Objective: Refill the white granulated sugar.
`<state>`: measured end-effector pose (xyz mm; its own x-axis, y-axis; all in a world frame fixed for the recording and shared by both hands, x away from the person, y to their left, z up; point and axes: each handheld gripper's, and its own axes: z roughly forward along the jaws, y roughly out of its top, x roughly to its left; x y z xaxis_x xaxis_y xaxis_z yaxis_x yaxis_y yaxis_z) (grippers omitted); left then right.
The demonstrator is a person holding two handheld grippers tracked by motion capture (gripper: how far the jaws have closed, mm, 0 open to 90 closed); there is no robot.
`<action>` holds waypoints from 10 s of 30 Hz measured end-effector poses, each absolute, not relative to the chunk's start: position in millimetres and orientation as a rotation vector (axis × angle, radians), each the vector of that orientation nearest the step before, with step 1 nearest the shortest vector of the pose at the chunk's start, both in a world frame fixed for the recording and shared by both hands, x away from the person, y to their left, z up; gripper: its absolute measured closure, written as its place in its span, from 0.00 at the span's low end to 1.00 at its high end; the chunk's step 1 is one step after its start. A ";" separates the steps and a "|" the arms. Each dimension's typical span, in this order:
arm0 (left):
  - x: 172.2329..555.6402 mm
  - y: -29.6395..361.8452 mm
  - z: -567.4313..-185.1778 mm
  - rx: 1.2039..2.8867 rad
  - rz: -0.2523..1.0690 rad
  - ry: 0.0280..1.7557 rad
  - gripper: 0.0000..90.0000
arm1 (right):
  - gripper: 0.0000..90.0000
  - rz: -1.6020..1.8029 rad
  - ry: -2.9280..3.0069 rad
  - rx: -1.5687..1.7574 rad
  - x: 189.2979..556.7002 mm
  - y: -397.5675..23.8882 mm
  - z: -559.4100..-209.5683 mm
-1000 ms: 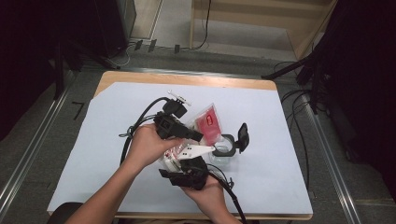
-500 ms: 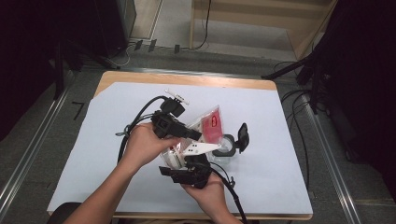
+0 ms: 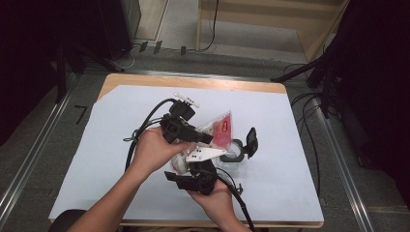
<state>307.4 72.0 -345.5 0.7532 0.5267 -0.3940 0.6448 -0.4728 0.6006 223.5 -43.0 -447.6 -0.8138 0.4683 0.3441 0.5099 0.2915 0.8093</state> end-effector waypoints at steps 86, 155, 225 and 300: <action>315.5 62.2 -334.5 2.202 -0.180 0.850 0.79 | 0.70 -1.605 -2.532 -0.939 225.6 -43.7 -434.4; 313.0 59.9 -333.8 2.216 -0.154 0.813 0.78 | 0.70 -1.597 -2.504 -0.954 223.8 -42.6 -433.6; 313.3 54.8 -332.0 2.198 -0.143 0.833 0.81 | 0.71 -1.598 -2.529 -0.964 223.1 -43.3 -432.0; 310.3 54.7 -329.0 2.183 -0.115 0.823 0.77 | 0.71 -1.602 -2.539 -0.954 221.3 -43.6 -428.5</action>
<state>310.3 54.7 -329.0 0.7860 0.5215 -0.3320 0.5926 -0.4828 0.6447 221.3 -43.6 -428.5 -0.8165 0.4926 0.3011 0.4838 0.2993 0.8224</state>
